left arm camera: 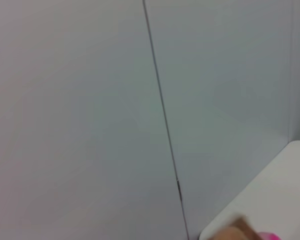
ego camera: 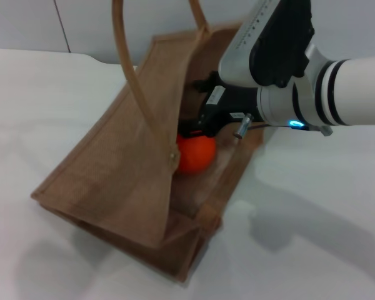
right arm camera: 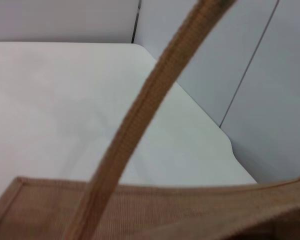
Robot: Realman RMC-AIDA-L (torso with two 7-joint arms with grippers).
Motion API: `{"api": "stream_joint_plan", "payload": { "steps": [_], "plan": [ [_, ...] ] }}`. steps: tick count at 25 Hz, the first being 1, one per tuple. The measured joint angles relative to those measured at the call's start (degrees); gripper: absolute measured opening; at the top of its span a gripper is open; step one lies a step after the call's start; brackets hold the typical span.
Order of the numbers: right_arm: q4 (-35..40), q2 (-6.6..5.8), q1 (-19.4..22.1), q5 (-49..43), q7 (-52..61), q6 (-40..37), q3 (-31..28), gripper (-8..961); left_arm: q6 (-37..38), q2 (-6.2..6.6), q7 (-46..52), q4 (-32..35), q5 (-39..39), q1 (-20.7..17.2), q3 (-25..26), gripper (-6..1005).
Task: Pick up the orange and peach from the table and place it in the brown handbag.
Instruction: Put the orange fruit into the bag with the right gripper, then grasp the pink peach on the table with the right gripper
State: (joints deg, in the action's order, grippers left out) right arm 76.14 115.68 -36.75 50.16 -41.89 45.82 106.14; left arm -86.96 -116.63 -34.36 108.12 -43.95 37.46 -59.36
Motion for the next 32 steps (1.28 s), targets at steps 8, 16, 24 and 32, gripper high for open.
{"api": "stream_joint_plan", "payload": {
  "steps": [8,16,24,32],
  "plan": [
    [0.0,-0.10,0.3,-1.0,0.1,1.2,-0.2,857,0.7,0.13,0.0,-0.3,0.5,-1.7,0.5,126],
    [12.3,-0.09,8.4,-8.7,0.8,10.4,-11.7,887,1.2,-0.01,0.0,-1.5,2.5,-2.8,3.5,126],
    [13.2,-0.21,9.4,-15.7,1.8,9.6,-16.9,882,1.6,0.02,0.6,-2.1,2.6,-3.7,4.6,126],
    [1.1,-0.15,4.5,-15.7,0.7,1.4,-16.6,880,2.1,0.01,1.0,-2.1,2.7,-4.4,4.6,126]
  ]
}}
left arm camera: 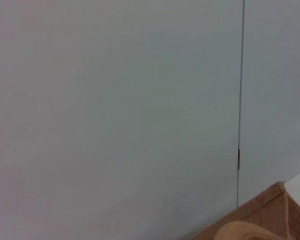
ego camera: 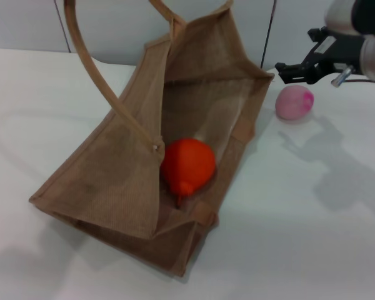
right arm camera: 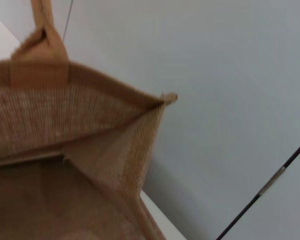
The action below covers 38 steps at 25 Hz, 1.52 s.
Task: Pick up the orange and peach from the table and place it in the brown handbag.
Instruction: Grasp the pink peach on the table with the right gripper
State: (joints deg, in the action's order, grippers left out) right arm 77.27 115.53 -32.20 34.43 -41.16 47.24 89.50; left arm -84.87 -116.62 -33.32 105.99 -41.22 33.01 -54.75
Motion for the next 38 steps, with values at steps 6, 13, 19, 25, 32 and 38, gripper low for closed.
{"api": "stream_joint_plan", "payload": {
  "steps": [6,13,19,25,32,38],
  "plan": [
    [-8.0,0.07,-2.2,0.1,-0.4,-5.5,1.2,879,0.1,-0.02,0.4,0.0,0.0,-0.6,0.0,126],
    [-15.0,0.11,-3.9,0.5,-1.4,-9.9,1.3,877,0.2,-0.02,0.4,0.0,0.0,-1.5,0.1,126],
    [-23.5,0.24,-7.9,4.2,-3.9,-11.6,1.5,876,0.2,-0.01,0.4,0.0,0.0,-1.4,0.1,125],
    [-28.4,0.18,-9.7,10.8,-9.3,-12.9,1.7,875,0.1,-0.01,0.4,0.0,0.0,-1.2,-0.2,123],
    [-32.5,-0.01,-11.1,11.4,-10.5,-15.3,1.2,874,-0.3,-0.01,0.3,0.0,-0.1,-1.0,-0.4,127],
    [-35.0,-0.11,-12.0,11.5,-10.6,-17.0,1.2,872,-0.4,-0.01,0.3,0.0,-0.3,-1.0,-0.5,130]
  ]
}}
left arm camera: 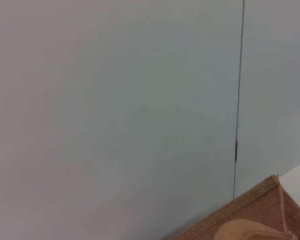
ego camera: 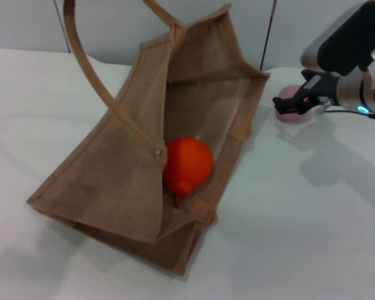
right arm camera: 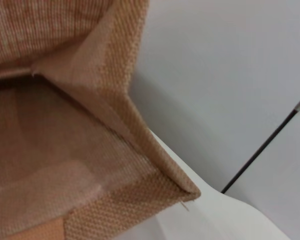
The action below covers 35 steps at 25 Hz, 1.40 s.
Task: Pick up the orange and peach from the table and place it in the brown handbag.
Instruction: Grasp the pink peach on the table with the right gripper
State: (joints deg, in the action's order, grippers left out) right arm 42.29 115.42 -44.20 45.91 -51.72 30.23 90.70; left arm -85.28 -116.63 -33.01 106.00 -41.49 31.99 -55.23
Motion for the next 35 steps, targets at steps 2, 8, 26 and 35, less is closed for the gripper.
{"api": "stream_joint_plan", "payload": {
  "steps": [2,8,26,35],
  "plan": [
    [-0.8,-0.01,-0.3,0.0,0.0,-0.5,0.0,872,0.0,0.00,0.0,0.0,0.0,0.0,0.0,131],
    [-2.4,-0.02,-0.5,0.1,0.0,-2.0,0.0,871,-0.1,0.00,0.1,0.1,-0.2,0.1,-0.1,133],
    [-6.2,0.32,-2.0,0.1,-0.1,-3.5,0.0,867,-0.8,0.00,0.1,0.3,-0.3,1.0,-0.1,142],
    [-7.3,0.34,-2.3,0.1,-0.1,-4.2,0.3,866,-0.9,0.00,0.1,0.4,-0.3,1.4,-0.1,146]
  ]
}}
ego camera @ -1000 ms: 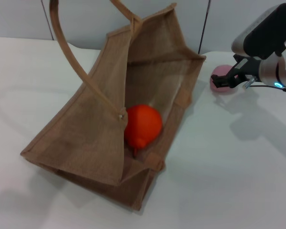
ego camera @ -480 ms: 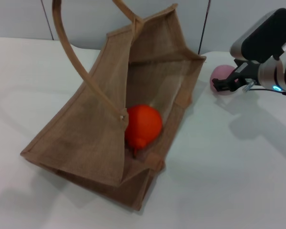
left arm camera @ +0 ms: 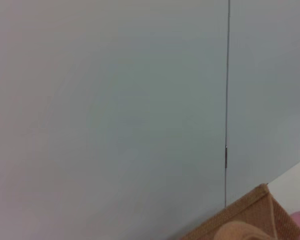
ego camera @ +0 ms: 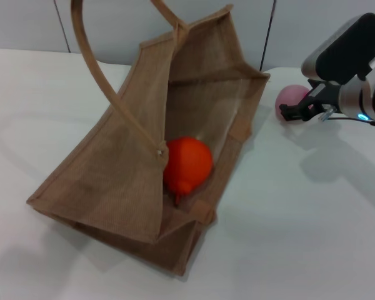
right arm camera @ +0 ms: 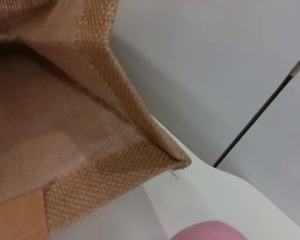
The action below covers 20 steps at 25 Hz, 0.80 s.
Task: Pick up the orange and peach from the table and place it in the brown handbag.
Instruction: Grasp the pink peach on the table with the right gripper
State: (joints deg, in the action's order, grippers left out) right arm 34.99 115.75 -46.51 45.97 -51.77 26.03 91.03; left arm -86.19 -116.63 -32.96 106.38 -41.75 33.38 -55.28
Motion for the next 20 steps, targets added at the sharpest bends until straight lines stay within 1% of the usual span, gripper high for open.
{"api": "stream_joint_plan", "payload": {
  "steps": [20],
  "plan": [
    [-4.5,0.00,-2.1,0.0,-0.4,-2.3,0.3,862,0.0,0.00,0.0,-0.4,0.4,1.0,-1.4,156]
  ]
}}
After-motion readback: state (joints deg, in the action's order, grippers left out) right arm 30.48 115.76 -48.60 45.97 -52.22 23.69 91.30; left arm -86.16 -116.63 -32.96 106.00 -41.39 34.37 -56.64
